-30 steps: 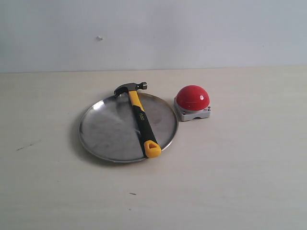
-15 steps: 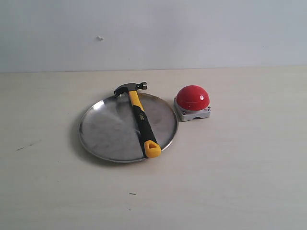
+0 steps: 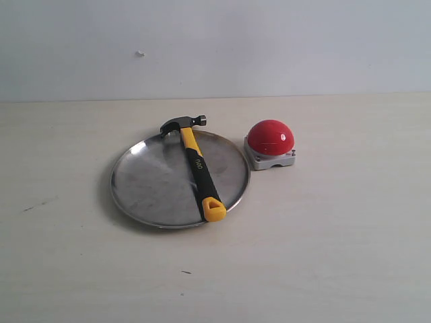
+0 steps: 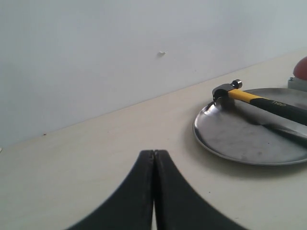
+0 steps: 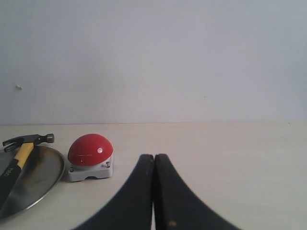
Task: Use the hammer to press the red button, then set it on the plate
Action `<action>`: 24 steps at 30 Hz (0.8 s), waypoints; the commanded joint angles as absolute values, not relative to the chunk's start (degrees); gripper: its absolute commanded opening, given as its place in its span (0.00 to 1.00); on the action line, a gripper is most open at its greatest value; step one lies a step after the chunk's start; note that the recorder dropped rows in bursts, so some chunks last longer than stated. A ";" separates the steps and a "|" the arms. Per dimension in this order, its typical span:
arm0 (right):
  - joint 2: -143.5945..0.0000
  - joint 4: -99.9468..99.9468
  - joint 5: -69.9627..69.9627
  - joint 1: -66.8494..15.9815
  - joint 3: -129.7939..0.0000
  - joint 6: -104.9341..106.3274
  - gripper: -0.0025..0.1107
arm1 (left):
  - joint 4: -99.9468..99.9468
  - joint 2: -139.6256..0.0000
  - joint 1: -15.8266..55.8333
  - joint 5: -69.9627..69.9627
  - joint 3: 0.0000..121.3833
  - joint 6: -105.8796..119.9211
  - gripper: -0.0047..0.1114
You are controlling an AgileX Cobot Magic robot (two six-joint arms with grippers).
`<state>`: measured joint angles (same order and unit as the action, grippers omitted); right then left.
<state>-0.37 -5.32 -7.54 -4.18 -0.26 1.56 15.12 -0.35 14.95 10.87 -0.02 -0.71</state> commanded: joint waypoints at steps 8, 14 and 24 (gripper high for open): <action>0.00 -5.03 -7.63 -3.80 0.00 0.00 0.02 | 14.61 0.00 14.83 10.78 0.00 -0.61 0.04; 0.00 -5.03 -7.63 -3.80 0.00 0.00 0.02 | 14.61 0.00 14.83 10.78 0.00 -0.61 0.04; 0.00 -5.03 -7.63 -3.80 0.00 0.00 0.02 | 14.61 0.00 2.85 10.80 0.00 -0.61 0.04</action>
<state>-0.37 -5.14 -7.74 -4.18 -0.26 0.00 15.12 -0.35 4.77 10.95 -0.02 -0.58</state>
